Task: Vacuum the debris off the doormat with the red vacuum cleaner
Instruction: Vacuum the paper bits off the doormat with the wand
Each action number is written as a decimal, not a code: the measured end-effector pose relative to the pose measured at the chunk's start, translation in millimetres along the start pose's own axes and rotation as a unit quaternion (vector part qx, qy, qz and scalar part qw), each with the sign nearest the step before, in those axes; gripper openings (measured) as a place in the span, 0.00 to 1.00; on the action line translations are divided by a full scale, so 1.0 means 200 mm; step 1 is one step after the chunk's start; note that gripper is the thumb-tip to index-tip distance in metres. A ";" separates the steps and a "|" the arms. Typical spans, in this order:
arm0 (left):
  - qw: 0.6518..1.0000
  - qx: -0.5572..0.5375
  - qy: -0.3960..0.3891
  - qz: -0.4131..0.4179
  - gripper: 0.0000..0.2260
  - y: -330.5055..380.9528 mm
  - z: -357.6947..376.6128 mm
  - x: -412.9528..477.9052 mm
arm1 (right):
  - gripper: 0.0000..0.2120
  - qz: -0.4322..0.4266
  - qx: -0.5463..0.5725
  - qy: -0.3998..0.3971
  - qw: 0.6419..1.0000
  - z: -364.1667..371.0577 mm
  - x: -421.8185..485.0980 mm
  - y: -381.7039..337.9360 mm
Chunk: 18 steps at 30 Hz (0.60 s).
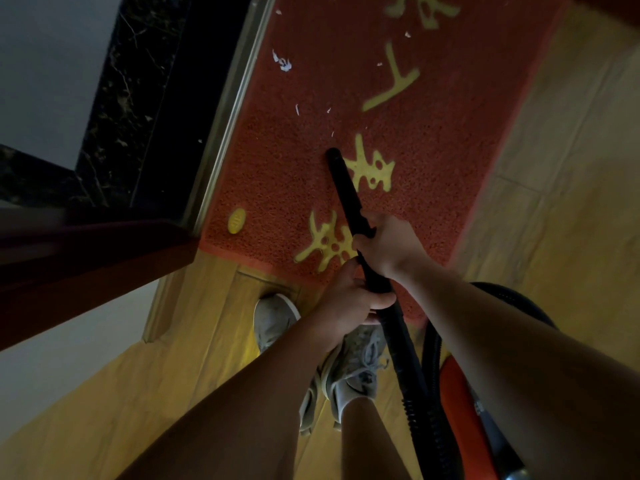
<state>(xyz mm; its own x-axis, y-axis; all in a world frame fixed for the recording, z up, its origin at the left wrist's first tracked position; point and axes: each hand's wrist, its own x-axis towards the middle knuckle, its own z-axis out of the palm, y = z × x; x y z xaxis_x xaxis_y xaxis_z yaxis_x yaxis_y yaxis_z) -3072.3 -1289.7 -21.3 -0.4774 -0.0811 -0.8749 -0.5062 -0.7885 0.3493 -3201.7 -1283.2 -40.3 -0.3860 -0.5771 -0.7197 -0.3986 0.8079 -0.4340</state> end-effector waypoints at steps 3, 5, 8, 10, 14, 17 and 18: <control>1.000 -0.007 0.008 -0.007 0.28 0.05 0.00 0.05 | 0.26 0.006 0.002 0.010 1.000 -0.04 0.05 -0.02; 1.000 -0.011 0.015 -0.006 0.30 0.08 0.00 0.08 | 0.25 0.001 0.000 0.008 1.000 -0.06 0.09 -0.04; 1.000 -0.017 0.017 -0.005 0.31 0.11 -0.01 0.11 | 0.22 -0.007 -0.002 0.010 1.000 -0.09 0.12 -0.06; 1.000 -0.013 0.013 -0.005 0.31 0.11 -0.02 0.12 | 0.23 -0.008 -0.010 0.010 1.000 -0.09 0.12 -0.06; 1.000 -0.010 0.014 0.000 0.31 0.13 0.00 0.10 | 0.25 -0.009 -0.016 0.010 1.000 -0.11 0.12 -0.05; 1.000 -0.022 0.014 0.000 0.29 0.19 0.02 0.10 | 0.26 -0.005 -0.028 -0.002 1.000 -0.15 0.16 -0.07; 1.000 -0.024 0.015 0.000 0.28 0.21 0.03 0.10 | 0.26 -0.003 -0.031 -0.006 0.999 -0.17 0.17 -0.09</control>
<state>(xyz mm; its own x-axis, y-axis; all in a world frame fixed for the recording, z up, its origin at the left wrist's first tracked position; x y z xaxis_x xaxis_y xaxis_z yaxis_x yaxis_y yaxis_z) -3106.6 -1321.5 -21.9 -0.4557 -0.0982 -0.8847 -0.4705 -0.8171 0.3331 -3235.8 -1321.3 -39.6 -0.3733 -0.5802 -0.7239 -0.4516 0.7953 -0.4044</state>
